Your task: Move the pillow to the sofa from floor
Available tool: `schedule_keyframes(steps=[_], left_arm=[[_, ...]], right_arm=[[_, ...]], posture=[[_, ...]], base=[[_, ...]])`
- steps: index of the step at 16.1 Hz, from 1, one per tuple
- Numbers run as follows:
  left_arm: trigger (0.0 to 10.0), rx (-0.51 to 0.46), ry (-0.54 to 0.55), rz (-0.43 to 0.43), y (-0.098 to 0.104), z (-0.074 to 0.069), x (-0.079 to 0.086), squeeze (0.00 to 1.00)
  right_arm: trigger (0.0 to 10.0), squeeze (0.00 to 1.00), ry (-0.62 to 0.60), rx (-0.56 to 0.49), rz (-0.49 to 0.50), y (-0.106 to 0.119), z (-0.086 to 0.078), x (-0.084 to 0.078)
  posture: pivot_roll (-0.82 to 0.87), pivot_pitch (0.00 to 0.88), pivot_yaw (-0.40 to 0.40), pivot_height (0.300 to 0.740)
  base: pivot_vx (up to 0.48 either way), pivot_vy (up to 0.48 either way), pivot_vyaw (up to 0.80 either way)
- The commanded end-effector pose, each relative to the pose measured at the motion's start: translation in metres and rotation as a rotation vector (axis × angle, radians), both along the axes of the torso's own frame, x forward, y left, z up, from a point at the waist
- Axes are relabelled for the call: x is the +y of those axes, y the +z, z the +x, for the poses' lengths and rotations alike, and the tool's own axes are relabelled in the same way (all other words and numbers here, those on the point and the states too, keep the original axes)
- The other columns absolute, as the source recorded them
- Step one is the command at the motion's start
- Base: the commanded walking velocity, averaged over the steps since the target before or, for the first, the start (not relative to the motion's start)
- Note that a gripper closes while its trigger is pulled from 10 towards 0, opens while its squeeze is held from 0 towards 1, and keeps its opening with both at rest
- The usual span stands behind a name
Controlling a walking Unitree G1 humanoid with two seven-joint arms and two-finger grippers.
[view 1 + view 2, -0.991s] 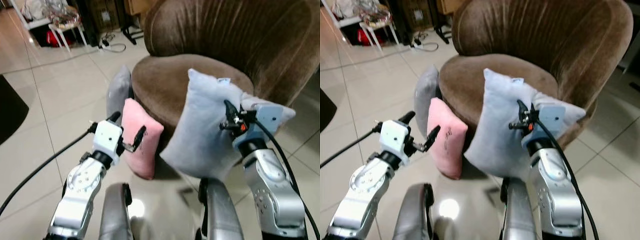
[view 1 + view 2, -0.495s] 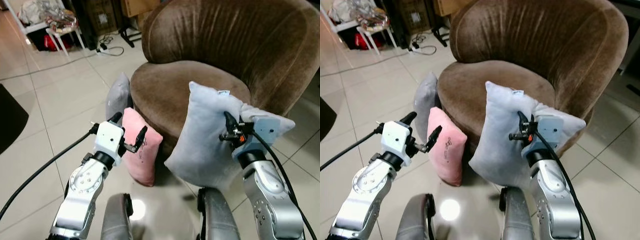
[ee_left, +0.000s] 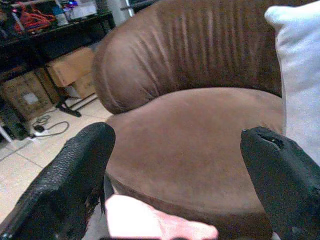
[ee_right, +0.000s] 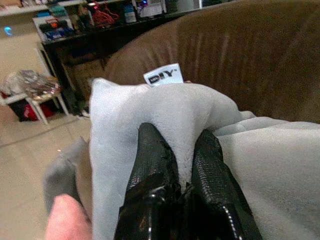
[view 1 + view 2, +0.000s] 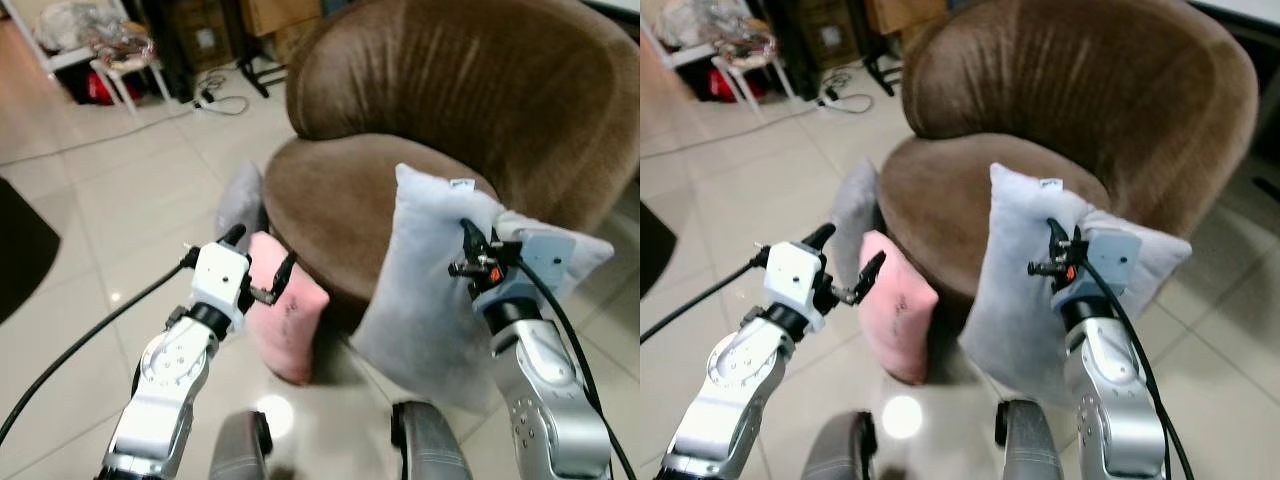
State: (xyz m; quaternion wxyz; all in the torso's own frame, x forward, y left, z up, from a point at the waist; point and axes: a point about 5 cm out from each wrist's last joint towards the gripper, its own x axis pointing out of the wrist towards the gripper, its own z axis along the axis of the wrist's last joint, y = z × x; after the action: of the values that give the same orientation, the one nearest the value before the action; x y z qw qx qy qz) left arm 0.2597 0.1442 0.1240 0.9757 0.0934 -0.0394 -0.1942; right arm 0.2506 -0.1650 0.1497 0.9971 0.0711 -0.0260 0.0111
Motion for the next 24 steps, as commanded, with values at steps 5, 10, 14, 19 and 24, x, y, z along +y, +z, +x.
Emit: schedule_keyframes(steps=[5,10,14,19,24], left_arm=[[10.0,-0.007,0.002,0.012,-0.001,0.002,0.001,0.1],[10.0,0.017,0.012,0.01,-0.008,-0.001,0.001,0.11],[10.0,0.032,0.015,0.013,-0.014,-0.004,0.0,0.1],[10.0,0.056,0.027,0.03,-0.023,-0.002,0.004,0.11],[10.0,0.051,0.036,0.035,-0.024,-0.006,0.007,0.1]], right_arm=[[10.0,0.0,0.014,-0.197,0.061,0.042,0.004,0.002],[10.0,0.0,-0.049,-0.103,0.056,0.018,0.0,-0.007],[10.0,0.0,-0.089,-0.049,0.061,-0.002,-0.007,-0.013],[10.0,0.0,-0.093,0.09,-0.014,-0.037,-0.015,-0.018],[10.0,0.0,-0.111,0.11,-0.057,-0.047,-0.02,-0.014]], posture=[[-0.14,0.0,0.092,0.725],[-0.14,0.0,0.093,0.74],[-0.15,0.0,0.105,0.74],[-0.16,0.0,0.118,0.74],[-0.16,0.0,0.143,0.74]], base=[[0.0,0.0,0.0],[0.0,0.0,0.0],[0.0,0.0,0.0],[0.0,0.0,0.0],[0.0,0.0,0.0]])
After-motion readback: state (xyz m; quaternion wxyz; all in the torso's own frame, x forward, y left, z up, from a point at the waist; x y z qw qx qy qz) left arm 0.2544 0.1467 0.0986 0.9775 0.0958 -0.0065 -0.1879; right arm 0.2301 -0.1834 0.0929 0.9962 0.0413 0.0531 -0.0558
